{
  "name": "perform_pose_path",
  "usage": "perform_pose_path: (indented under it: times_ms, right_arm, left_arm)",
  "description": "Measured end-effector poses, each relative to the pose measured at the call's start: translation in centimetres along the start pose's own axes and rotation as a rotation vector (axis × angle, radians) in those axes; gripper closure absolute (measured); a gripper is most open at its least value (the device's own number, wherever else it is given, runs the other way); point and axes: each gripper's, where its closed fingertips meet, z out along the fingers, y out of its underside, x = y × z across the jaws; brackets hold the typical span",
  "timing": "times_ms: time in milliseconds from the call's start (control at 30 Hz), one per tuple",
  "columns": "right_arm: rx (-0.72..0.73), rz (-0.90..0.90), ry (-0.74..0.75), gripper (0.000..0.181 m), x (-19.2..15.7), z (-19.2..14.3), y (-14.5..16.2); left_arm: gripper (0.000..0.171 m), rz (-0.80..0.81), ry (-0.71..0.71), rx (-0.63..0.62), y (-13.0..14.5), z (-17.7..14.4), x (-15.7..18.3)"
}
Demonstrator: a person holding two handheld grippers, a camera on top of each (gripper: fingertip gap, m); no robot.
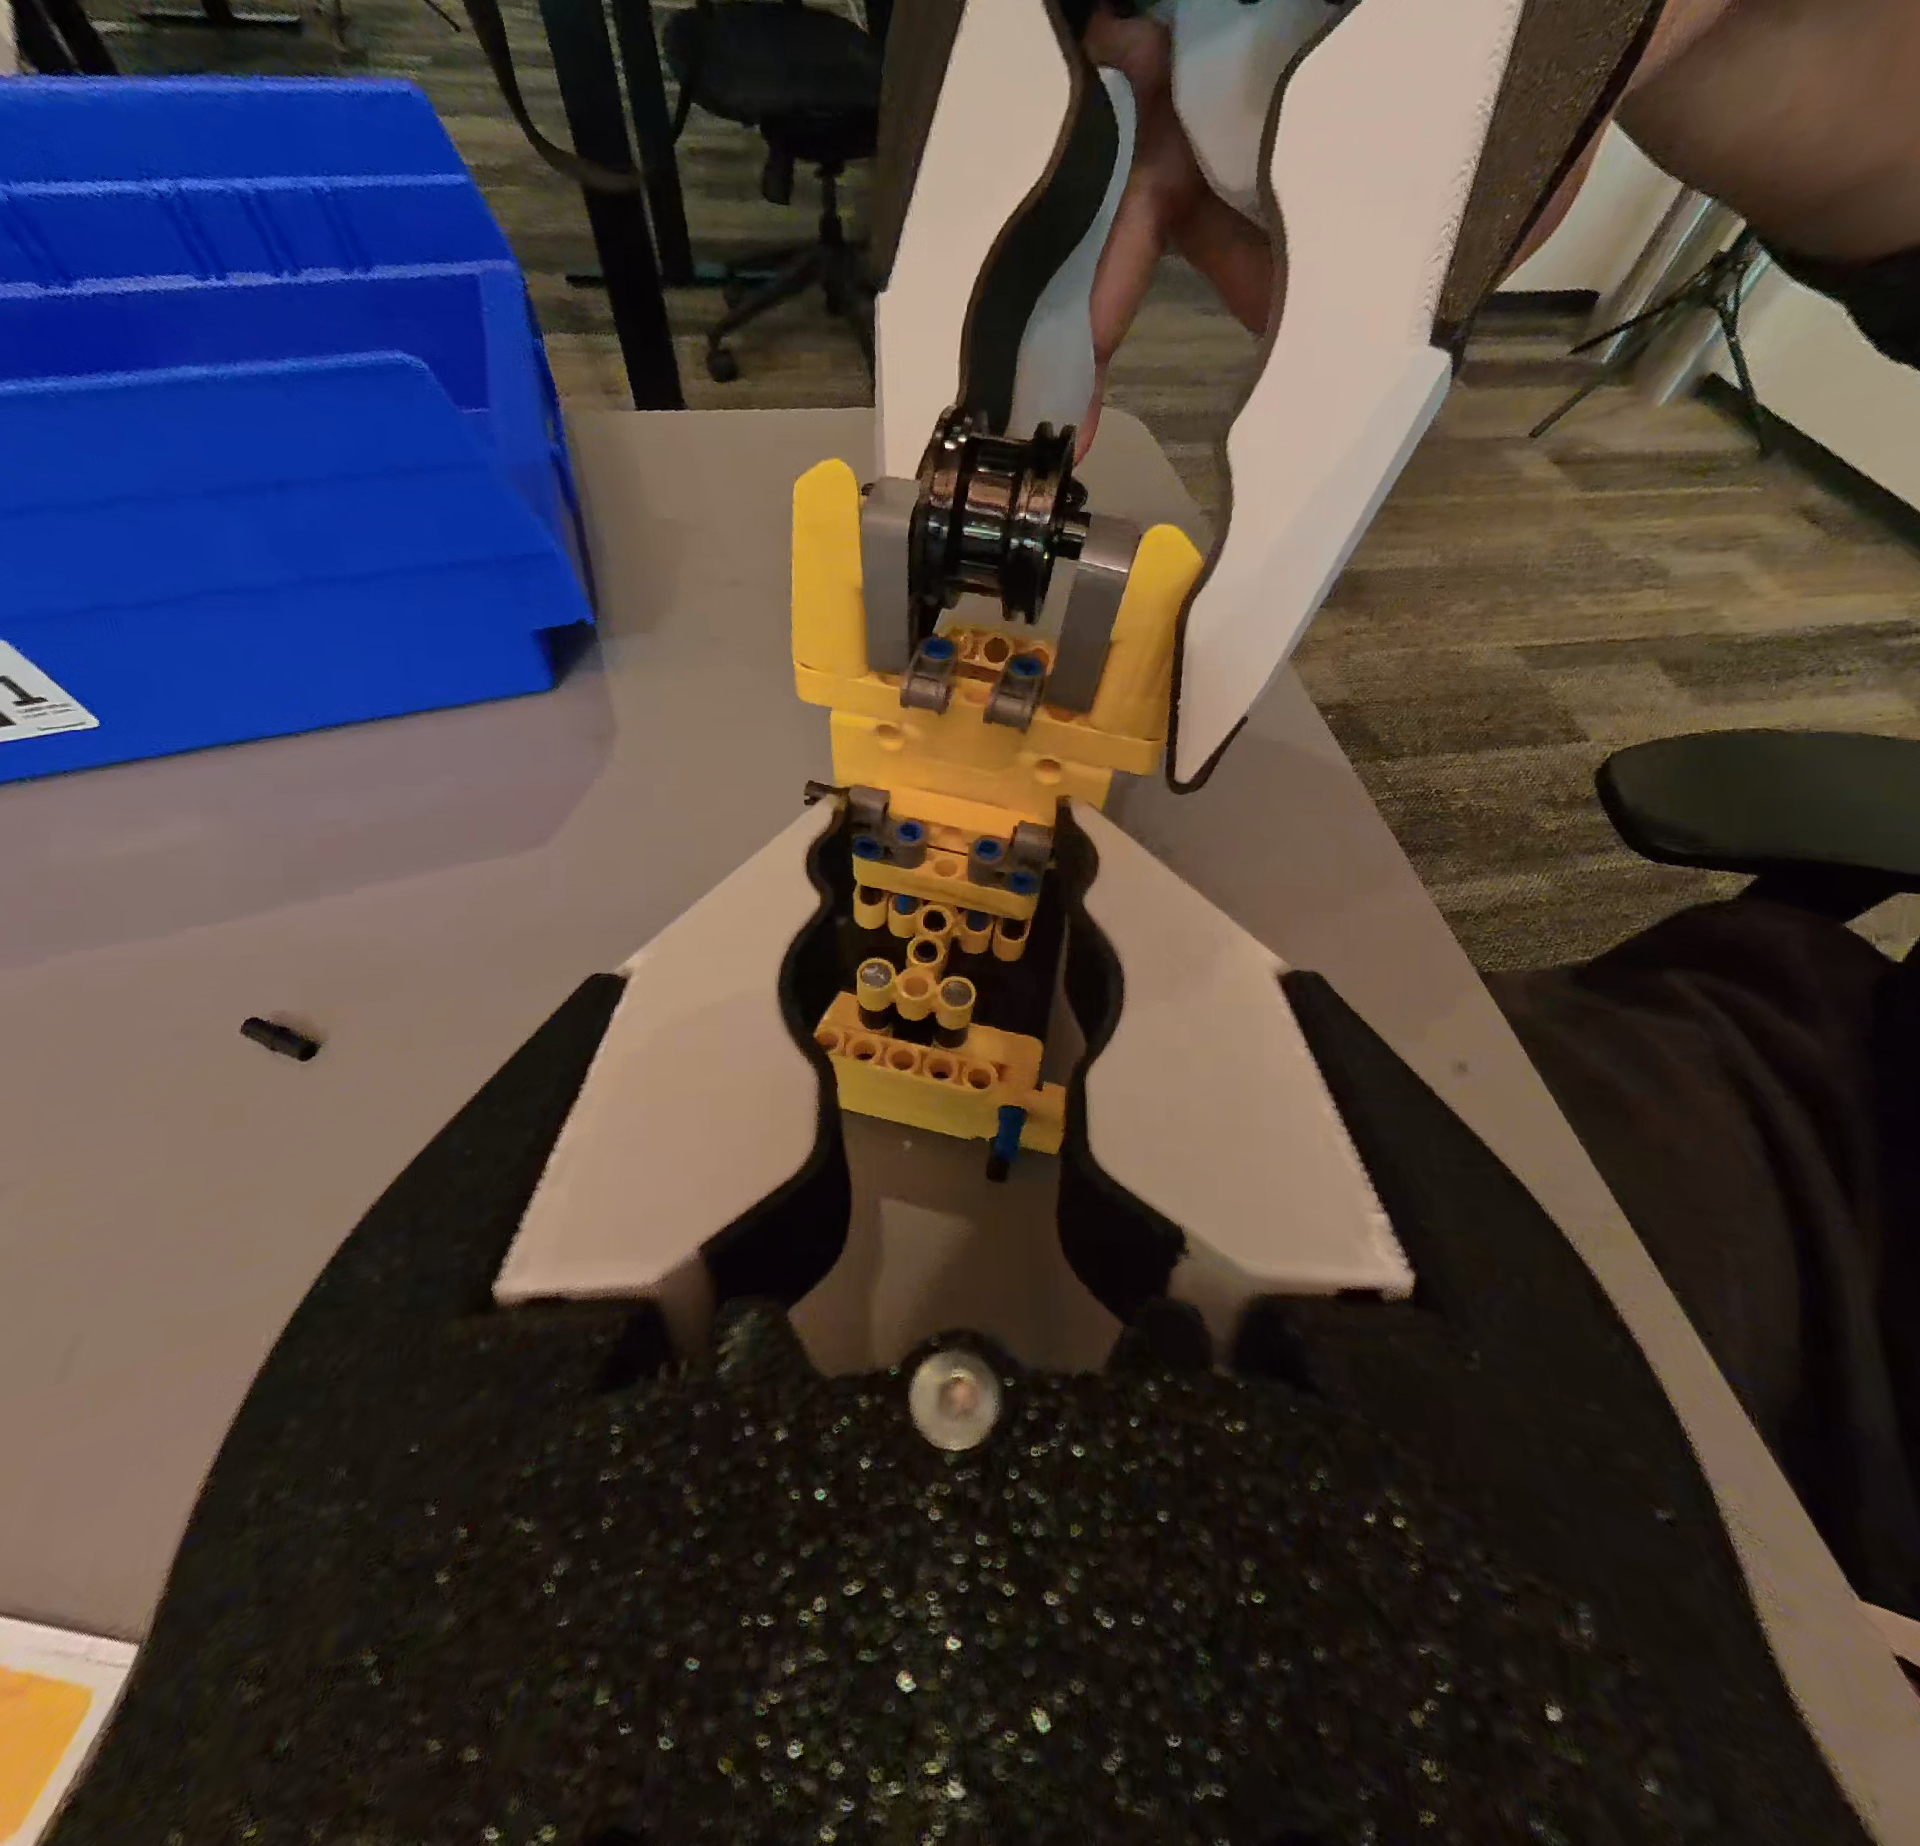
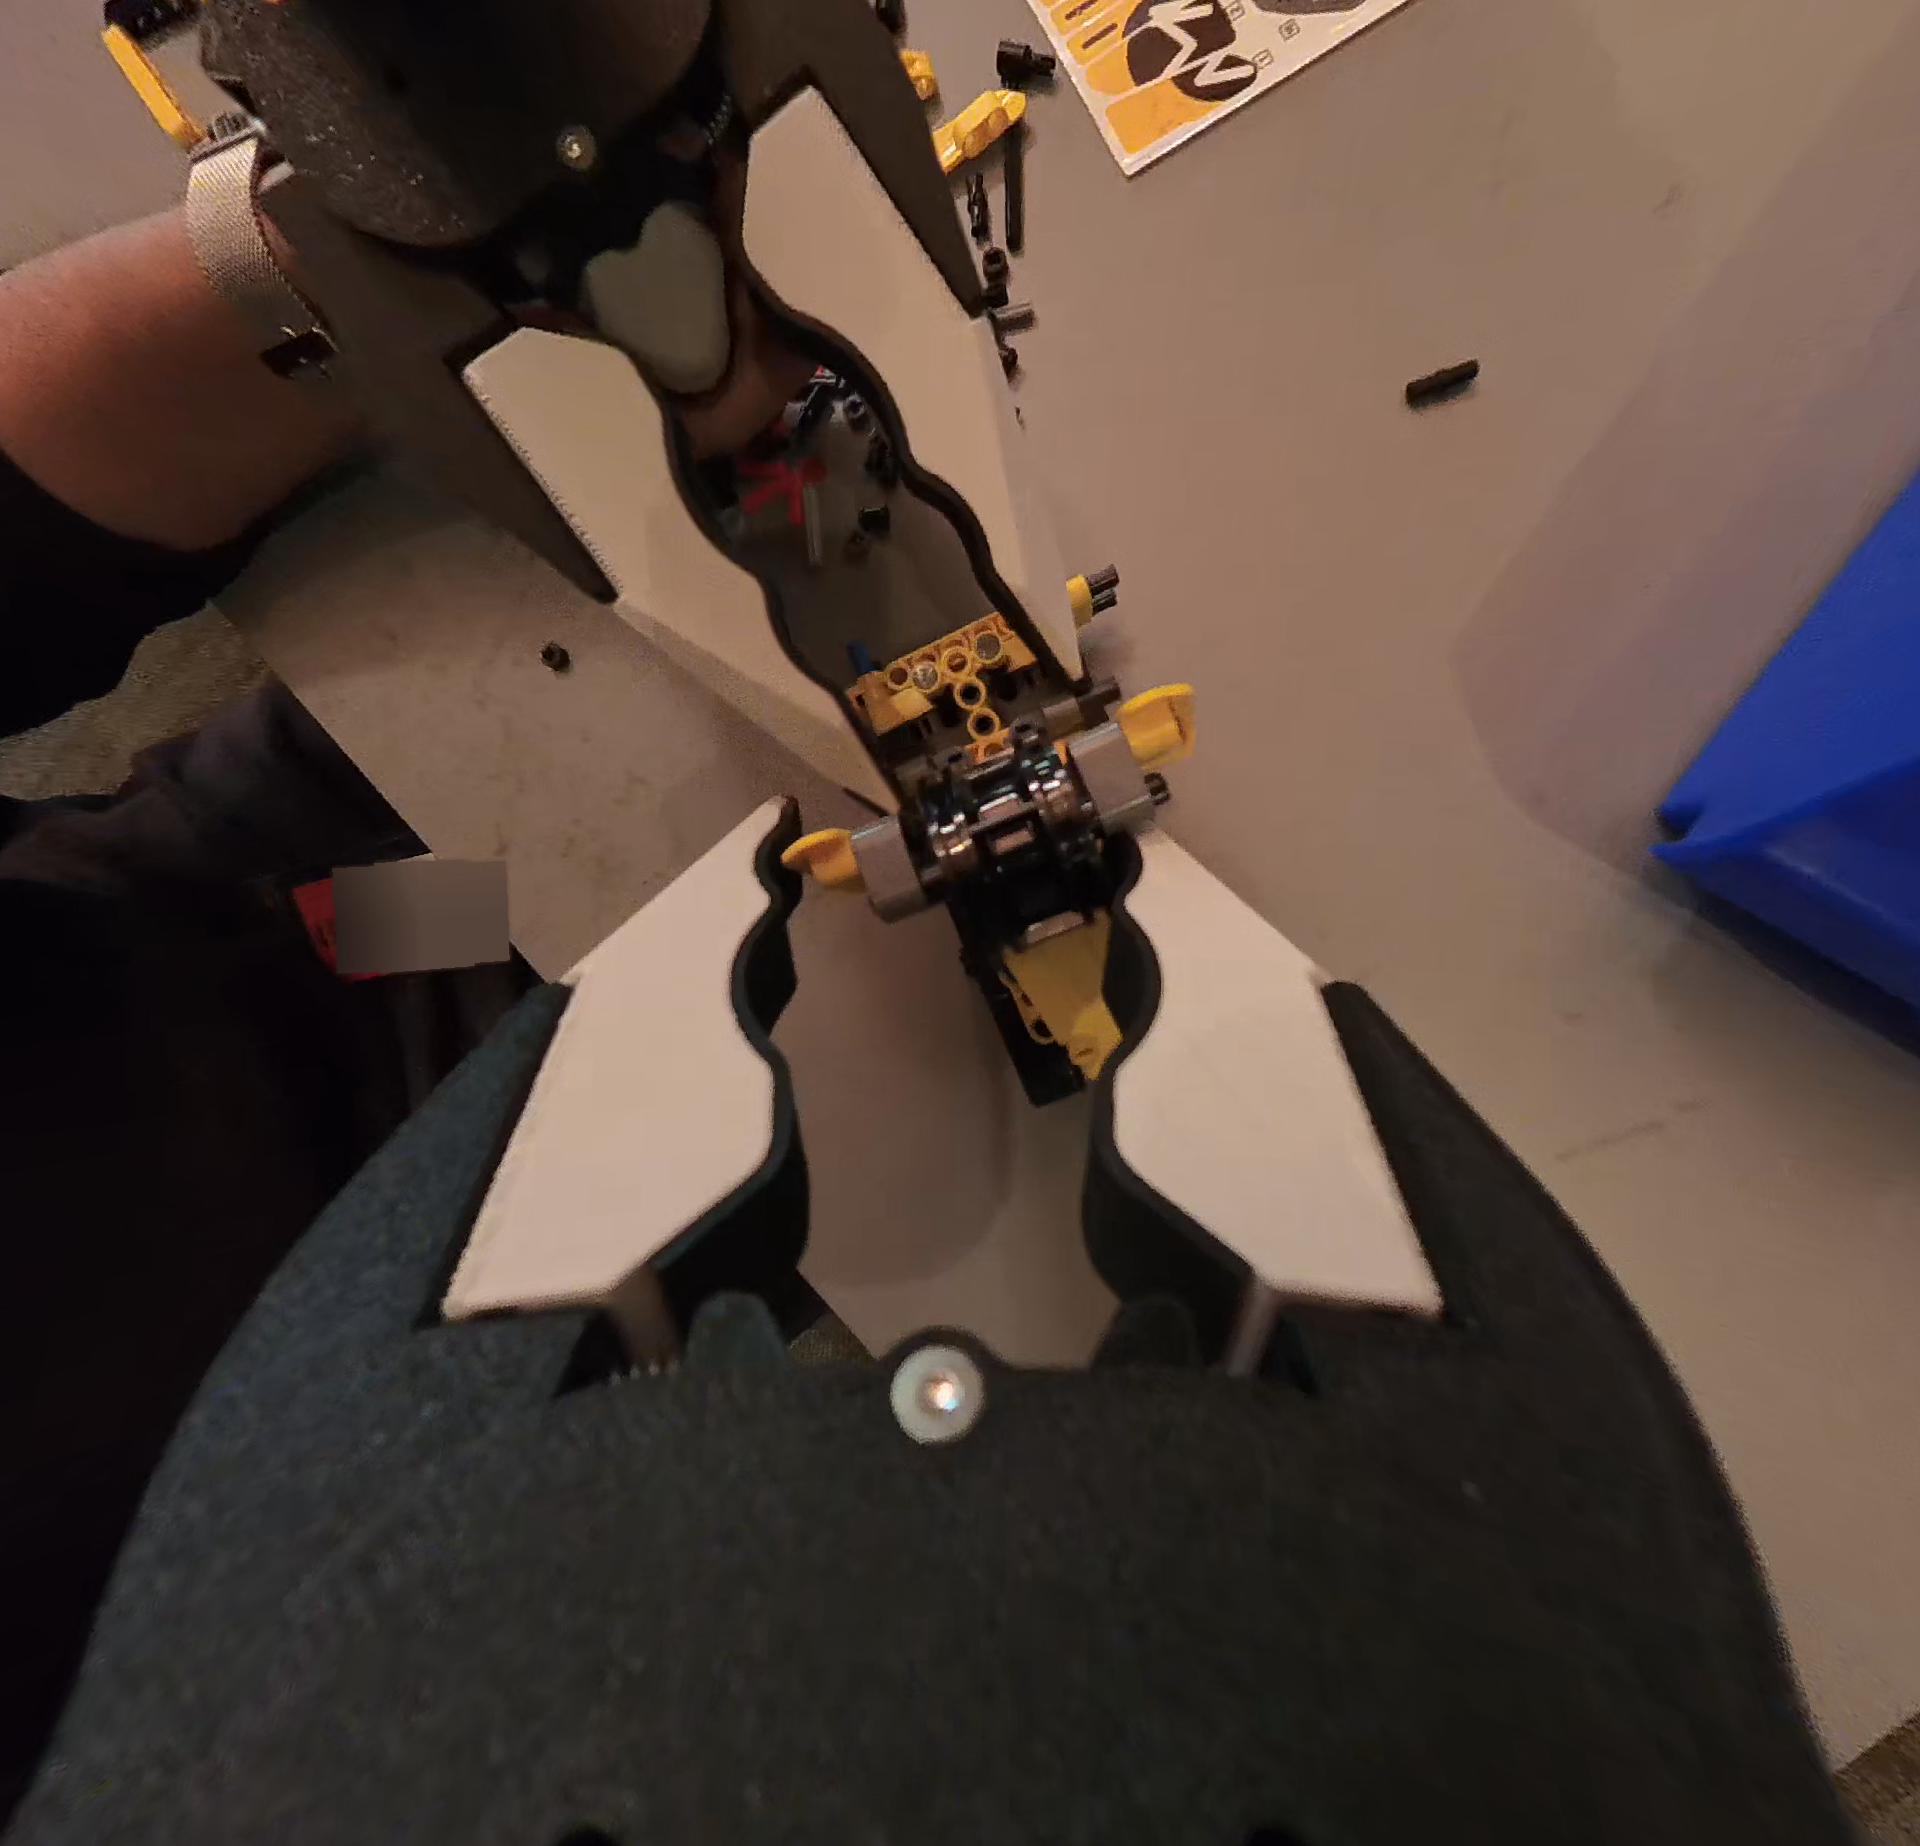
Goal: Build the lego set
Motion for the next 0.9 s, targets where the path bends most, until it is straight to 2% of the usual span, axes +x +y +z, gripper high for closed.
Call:
perform_pose_path:
  times_ms: [500, 533, 567, 600, 900]
  right_arm:
    - [-0.094, -0.019, 0.014, 0.125, -0.1, 0.3, -0.6]
    - [-0.1, -0.023, 0.015, 0.125, -0.2, 0.4, -0.6]
    - [-0.108, -0.028, 0.012, 0.125, -0.4, 0.5, -0.6]
    - [-0.117, -0.032, 0.016, 0.125, -0.5, 0.5, -0.6]
    - [-0.119, -0.014, 0.012, 0.125, -0.6, 0.6, -0.6]
  left_arm:
    - [0.135, -0.045, 0.003, 0.018, 0.2, -0.3, -0.2]
    - [0.14, -0.054, -0.015, 0.015, 0.2, -0.3, -0.4]
    - [0.162, -0.038, -0.075, -0.011, 0.6, -0.5, -1.3]
    - [0.171, 0.014, -0.081, -0.033, 1.1, -0.5, -1.2]
    - [0.171, 0.006, -0.062, -0.034, 1.1, -0.5, -0.6]
